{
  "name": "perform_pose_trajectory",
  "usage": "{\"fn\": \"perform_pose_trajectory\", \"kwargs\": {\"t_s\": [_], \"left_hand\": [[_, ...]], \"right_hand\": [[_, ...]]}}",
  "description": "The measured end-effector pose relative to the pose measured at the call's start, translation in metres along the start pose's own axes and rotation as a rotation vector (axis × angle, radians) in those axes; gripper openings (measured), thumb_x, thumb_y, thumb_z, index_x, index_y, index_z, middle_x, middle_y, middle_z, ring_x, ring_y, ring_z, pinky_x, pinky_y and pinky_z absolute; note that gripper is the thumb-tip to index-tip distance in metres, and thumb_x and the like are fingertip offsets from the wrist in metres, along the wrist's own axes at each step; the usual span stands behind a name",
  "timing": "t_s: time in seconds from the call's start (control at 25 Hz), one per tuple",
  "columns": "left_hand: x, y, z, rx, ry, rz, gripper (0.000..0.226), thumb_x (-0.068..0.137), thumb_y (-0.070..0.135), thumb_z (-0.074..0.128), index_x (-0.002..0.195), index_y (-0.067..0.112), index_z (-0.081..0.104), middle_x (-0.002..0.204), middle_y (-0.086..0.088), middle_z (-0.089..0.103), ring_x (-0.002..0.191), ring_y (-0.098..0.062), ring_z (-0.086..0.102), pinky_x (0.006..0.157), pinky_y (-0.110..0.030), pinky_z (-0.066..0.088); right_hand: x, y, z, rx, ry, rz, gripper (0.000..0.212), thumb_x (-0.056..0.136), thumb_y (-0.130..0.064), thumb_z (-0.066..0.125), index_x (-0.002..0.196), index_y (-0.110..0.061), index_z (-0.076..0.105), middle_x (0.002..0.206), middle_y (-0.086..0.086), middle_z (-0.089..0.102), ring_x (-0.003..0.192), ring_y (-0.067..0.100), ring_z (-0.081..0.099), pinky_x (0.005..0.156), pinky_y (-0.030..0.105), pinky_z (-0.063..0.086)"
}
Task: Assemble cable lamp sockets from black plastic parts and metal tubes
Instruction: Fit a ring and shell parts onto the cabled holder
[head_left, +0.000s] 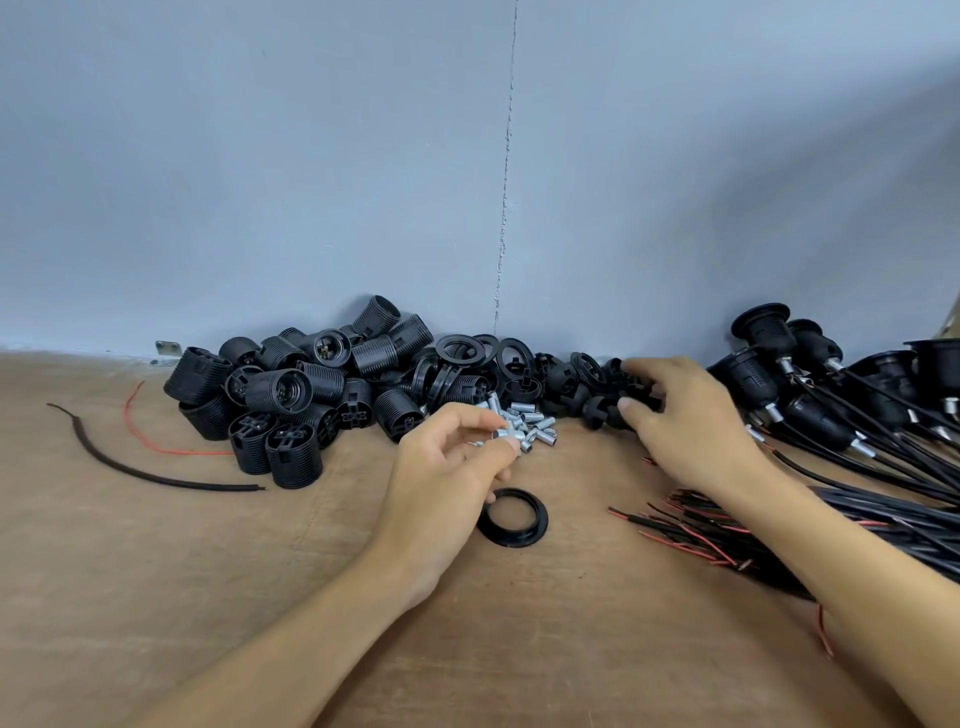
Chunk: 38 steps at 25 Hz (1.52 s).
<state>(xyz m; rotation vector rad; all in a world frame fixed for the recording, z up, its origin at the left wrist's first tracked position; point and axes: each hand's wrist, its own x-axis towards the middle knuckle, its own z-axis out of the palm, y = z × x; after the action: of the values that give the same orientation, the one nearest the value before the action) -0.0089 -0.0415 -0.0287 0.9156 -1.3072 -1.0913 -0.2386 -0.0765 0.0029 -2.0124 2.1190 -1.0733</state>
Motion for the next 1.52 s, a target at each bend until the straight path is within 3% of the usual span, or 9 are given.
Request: {"fn": "perform_pose_trajectory", "kwargs": {"t_s": [0.16,0.32,0.44,0.52,0.72,1.08,1.24,1.36,1.52], "left_hand": [[-0.002,-0.001,0.004,-0.009,-0.031,0.011,0.011,0.092,0.013,0.069,0.1,0.011,0.062,0.086,-0.006,0.077,0.065,-0.015,0.069,0.056,-0.022,0.051],[-0.001,-0.004,0.005,0.071,0.012,0.028,0.01,0.094,0.016,0.07,0.101,0.023,0.072,0.087,0.003,0.075,0.057,-0.009,0.061,0.055,-0.018,0.049],[-0.001,-0.005,0.002,0.104,0.025,0.037,0.007,0.091,0.021,0.074,0.093,0.028,0.076,0.075,0.009,0.071,0.053,-0.004,0.057,0.053,-0.016,0.049],[0.0,-0.005,0.0,0.125,0.027,0.037,0.007,0.09,0.021,0.075,0.092,0.028,0.077,0.076,0.011,0.074,0.051,-0.004,0.057,0.053,-0.015,0.048],[0.003,-0.007,-0.006,0.23,0.043,0.095,0.011,0.087,0.02,0.079,0.095,0.028,0.077,0.083,0.009,0.075,0.049,-0.01,0.061,0.053,-0.015,0.047],[0.0,-0.006,-0.005,0.351,0.033,0.186,0.022,0.085,0.018,0.081,0.085,0.04,0.075,0.074,0.013,0.074,0.046,-0.005,0.059,0.051,-0.012,0.044],[-0.001,-0.008,-0.006,0.429,0.023,0.229,0.013,0.083,0.018,0.082,0.084,0.031,0.079,0.07,0.014,0.074,0.046,0.0,0.057,0.051,-0.011,0.042],[-0.003,-0.008,-0.008,0.476,-0.002,0.29,0.026,0.082,0.018,0.083,0.078,0.042,0.074,0.067,0.016,0.072,0.048,0.001,0.057,0.053,-0.01,0.042],[-0.004,-0.009,-0.008,0.465,-0.015,0.333,0.019,0.085,0.017,0.081,0.086,0.036,0.078,0.071,0.018,0.073,0.046,-0.004,0.063,0.052,-0.009,0.042]], "right_hand": [[-0.007,0.009,0.013,-0.225,-0.027,-0.027,0.04,0.094,-0.034,0.064,0.133,-0.029,0.061,0.138,-0.007,0.056,0.132,0.024,0.038,0.098,0.041,0.026],[-0.005,0.007,0.008,-0.128,0.09,-0.03,0.005,0.091,-0.03,0.068,0.093,-0.034,0.069,0.104,-0.009,0.065,0.111,0.022,0.051,0.084,0.035,0.023],[-0.004,0.0,0.005,0.164,0.097,-0.005,0.008,0.09,-0.03,0.069,0.083,-0.033,0.068,0.088,-0.01,0.067,0.086,0.008,0.06,0.078,0.032,0.04],[-0.007,-0.014,0.002,0.545,-0.019,0.024,0.006,0.088,-0.027,0.073,0.083,-0.028,0.074,0.077,-0.006,0.071,0.068,0.004,0.061,0.066,0.027,0.046],[-0.022,-0.032,0.004,1.006,-0.519,0.008,0.006,0.088,-0.01,0.073,0.082,-0.009,0.075,0.089,0.018,0.074,0.083,0.024,0.071,0.078,0.028,0.058],[-0.025,-0.026,0.001,1.113,-0.744,0.068,0.047,0.083,-0.01,0.075,0.128,-0.012,0.061,0.108,0.015,0.071,0.102,0.035,0.071,0.085,0.032,0.059],[-0.026,-0.028,-0.003,1.024,-0.766,0.055,0.039,0.083,-0.021,0.076,0.121,-0.012,0.069,0.095,0.013,0.075,0.09,0.027,0.073,0.08,0.027,0.059],[-0.027,-0.031,-0.004,0.978,-0.754,0.081,0.032,0.082,-0.028,0.077,0.109,-0.011,0.074,0.083,0.01,0.072,0.071,0.022,0.068,0.066,0.025,0.057],[-0.028,-0.037,-0.007,0.97,-0.756,0.08,0.03,0.087,-0.037,0.073,0.103,-0.012,0.075,0.089,0.012,0.068,0.061,0.02,0.062,0.058,0.027,0.054]]}}
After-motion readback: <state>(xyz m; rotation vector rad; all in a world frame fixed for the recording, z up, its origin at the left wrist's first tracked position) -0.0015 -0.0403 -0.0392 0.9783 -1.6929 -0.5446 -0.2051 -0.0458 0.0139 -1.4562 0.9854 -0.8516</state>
